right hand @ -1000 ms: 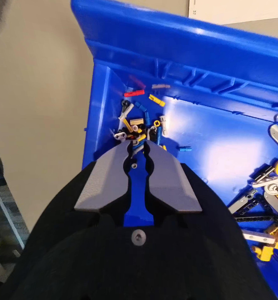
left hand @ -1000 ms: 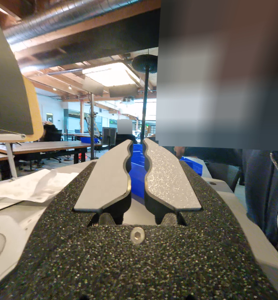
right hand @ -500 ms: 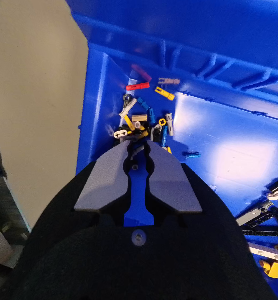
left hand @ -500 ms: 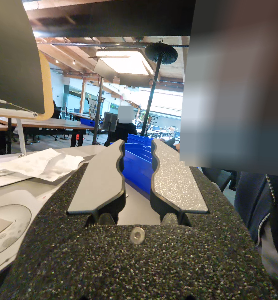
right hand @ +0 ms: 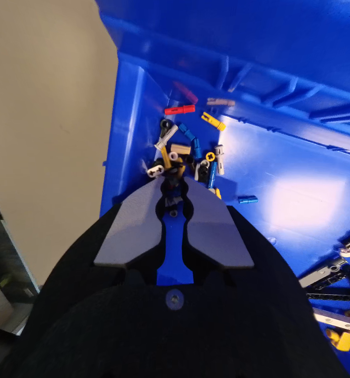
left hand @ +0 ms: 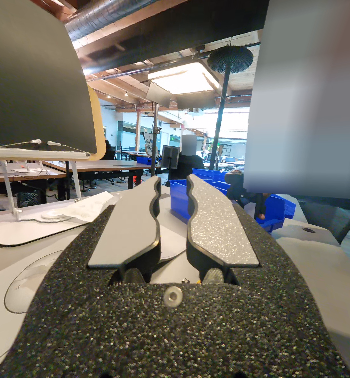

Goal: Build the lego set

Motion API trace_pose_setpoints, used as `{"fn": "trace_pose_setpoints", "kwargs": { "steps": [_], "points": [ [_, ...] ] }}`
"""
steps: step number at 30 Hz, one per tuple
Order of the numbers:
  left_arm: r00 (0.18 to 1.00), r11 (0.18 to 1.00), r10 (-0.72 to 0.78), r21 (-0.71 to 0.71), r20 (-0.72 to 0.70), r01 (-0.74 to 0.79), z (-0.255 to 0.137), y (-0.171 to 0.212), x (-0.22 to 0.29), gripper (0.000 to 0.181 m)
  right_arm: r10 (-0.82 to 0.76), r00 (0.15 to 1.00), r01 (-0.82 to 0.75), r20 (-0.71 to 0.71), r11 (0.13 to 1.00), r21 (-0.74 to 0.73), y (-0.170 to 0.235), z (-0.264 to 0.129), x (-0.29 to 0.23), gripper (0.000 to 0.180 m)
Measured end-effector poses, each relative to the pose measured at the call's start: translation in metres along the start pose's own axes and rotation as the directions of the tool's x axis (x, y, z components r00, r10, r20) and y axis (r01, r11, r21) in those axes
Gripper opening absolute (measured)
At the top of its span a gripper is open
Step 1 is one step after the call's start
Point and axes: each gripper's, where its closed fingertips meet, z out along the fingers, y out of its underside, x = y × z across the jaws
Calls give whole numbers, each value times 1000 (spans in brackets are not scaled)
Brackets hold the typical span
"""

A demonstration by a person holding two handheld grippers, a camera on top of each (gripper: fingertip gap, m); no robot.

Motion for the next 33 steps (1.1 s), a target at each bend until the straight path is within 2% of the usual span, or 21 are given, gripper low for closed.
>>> {"fn": "trace_pose_setpoints", "kwargs": {
  "steps": [7, 19, 26, 29, 33],
  "points": [
    [1000, 999, -2, -35, -17, 1, 0, 10, 2, 23, 3, 1000, -4, 15, 1000, 22, -3, -2, -1, 8],
    [998, 997, -18, -75, -68, 12, -6, 13, 8, 22, 1, 998, 2, -60, 999, 47, -10, -25, -5, 3],
    [998, 986, 26, -162, -49, -34, -20, 14, -2, 23, -52, 984, 67, -171, 994, 86, -49, -70, -37, 3],
    [999, 988, 22, -152, -31, -26, -31, 4, -14, 22, -113, 979, 130, -170, 987, 92, -73, -67, -58, 3],
    [998, 987, -1, -157, -68, -10, -43, -6, -20, 20, -226, 961, 250, -160, 957, 146, -125, -44, -81, 3]
  ]
}}
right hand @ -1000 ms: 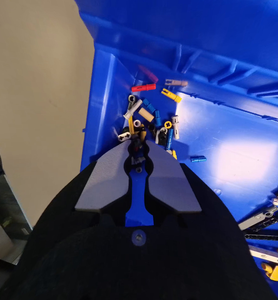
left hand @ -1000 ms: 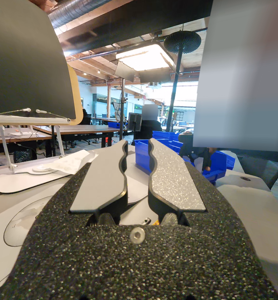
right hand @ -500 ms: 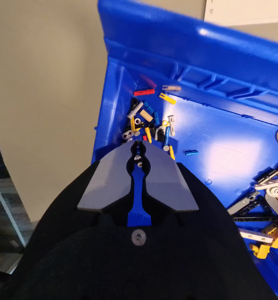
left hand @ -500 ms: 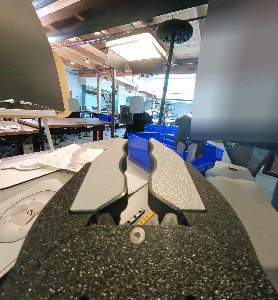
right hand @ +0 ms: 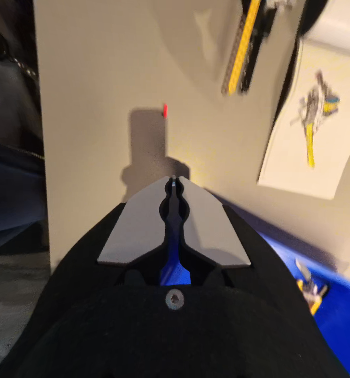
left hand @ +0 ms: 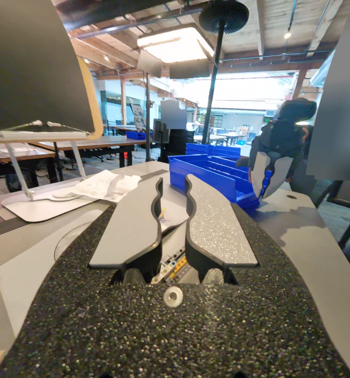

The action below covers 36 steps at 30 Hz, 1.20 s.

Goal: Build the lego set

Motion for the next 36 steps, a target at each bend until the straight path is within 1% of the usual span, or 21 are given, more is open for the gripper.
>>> {"fn": "trace_pose_setpoints", "kwargs": {
  "steps": [3, 6, 9, 12, 14, 16, 18, 24, 31, 36],
  "points": [
    [998, 997, -2, -74, -56, -2, -6, 8, 2, 20, -76, 997, 76, -2, 989, 127, -51, 30, -5, 3],
    [996, 985, 19, -168, -93, -34, -13, 22, 2, 20, -112, 991, 127, -73, 960, 249, -102, 64, 4, 3],
    [996, 972, 71, -220, -59, -83, -19, 33, -10, 20, -121, 979, 168, -163, 934, 314, -141, 98, 16, 3],
    [996, 971, 90, -222, -16, -91, -21, 37, -23, 19, -131, 964, 205, -232, 920, 333, -162, 126, 23, 3],
    [997, 970, 71, -235, 2, -69, -22, 42, -30, 18, -149, 955, 227, -258, 924, 306, -162, 141, 24, 3],
    [998, 962, 66, -265, 11, -61, -23, 48, -34, 18, -203, 931, 285, -304, 924, 256, -154, 151, 26, 3],
    [997, 955, 74, -289, 23, -64, -24, 53, -38, 18, -194, 914, 295, -357, 921, 256, -149, 154, 32, 3],
    [996, 940, 80, -335, 44, -60, -27, 61, -46, 18, -89, 949, 209, -302, 896, 392, -148, 147, 34, 3],
    [996, 942, 48, -335, 72, -21, -31, 60, -55, 23, -82, 937, 223, -339, 888, 403, -146, 143, 35, 10],
    [997, 938, 30, -348, 70, -4, -33, 63, -58, 27, -44, 950, 175, -309, 894, 413, -140, 140, 36, 16]
  ]
}}
